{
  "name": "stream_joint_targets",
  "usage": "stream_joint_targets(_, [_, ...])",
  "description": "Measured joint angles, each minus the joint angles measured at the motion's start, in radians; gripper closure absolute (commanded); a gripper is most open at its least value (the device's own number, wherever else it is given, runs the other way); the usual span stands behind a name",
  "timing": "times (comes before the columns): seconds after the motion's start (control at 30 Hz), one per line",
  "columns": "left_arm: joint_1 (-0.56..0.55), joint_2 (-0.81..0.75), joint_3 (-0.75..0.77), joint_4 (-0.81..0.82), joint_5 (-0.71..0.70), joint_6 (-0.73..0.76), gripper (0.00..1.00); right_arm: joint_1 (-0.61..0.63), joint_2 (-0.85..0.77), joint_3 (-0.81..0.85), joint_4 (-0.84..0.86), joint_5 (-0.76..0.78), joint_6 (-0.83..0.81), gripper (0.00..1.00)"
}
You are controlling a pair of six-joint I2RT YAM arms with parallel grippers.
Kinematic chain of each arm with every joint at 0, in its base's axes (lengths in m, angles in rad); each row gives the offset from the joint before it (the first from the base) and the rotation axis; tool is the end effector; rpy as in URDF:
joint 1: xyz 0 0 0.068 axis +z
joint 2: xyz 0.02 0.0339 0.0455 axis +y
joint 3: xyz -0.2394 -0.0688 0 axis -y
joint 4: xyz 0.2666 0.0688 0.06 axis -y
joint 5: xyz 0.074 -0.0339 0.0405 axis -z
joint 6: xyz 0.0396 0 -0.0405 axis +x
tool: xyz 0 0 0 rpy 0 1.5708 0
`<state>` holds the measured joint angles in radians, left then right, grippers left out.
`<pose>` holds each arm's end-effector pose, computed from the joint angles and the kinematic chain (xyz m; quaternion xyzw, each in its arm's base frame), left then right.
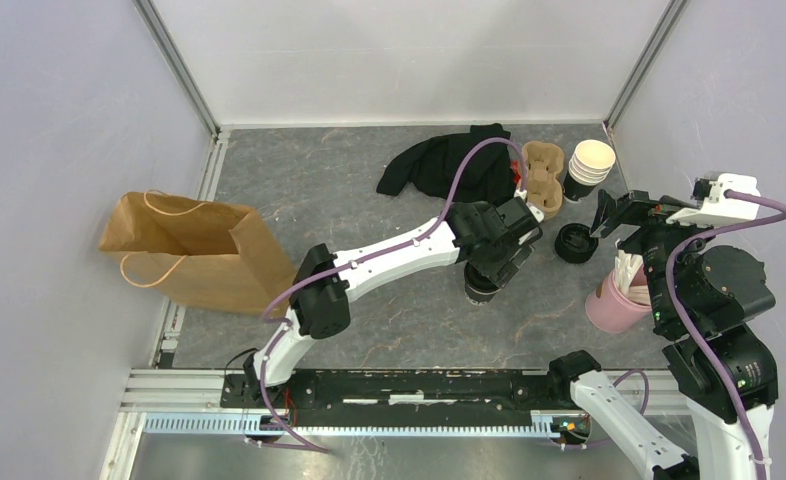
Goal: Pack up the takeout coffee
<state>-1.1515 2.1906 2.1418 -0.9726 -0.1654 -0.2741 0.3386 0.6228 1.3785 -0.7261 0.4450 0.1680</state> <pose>0.2043 -0.4424 0.2589 0.3872 0.8779 -0.1166 0.2565 0.0888 0.0132 0.4829 0.0999 0.6904 0.0266 0.7160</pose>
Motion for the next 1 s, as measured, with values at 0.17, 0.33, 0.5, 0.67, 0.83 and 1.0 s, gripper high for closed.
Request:
stream_joint_targets(0.17, [0.0,0.011,0.0,0.002,0.003,0.0,0.19,0.0,0.0,0.0,0.0,0.0,0.001,0.02])
stream_joint_targets(0.33, [0.0,0.011,0.001,0.001,0.004,0.0,0.08,0.0,0.0,0.0,0.0,0.0,0.001,0.02])
stream_joint_targets(0.5, [0.0,0.011,0.01,-0.006,0.011,0.0,0.03,0.0,0.0,0.0,0.0,-0.001,0.0,0.02])
stream_joint_targets(0.67, [0.0,0.008,0.023,-0.017,0.018,0.0,0.02,0.0,0.008,0.0,-0.002,0.002,-0.006,0.02])
stream_joint_targets(0.83, [0.0,-0.021,0.022,-0.038,0.019,0.0,0.05,0.0,0.033,-0.008,-0.024,0.009,-0.021,0.02])
stream_joint_targets(1.0, [0.016,-0.149,-0.093,-0.023,0.03,-0.001,0.1,0.0,0.081,-0.082,-0.092,0.027,-0.019,0.02])
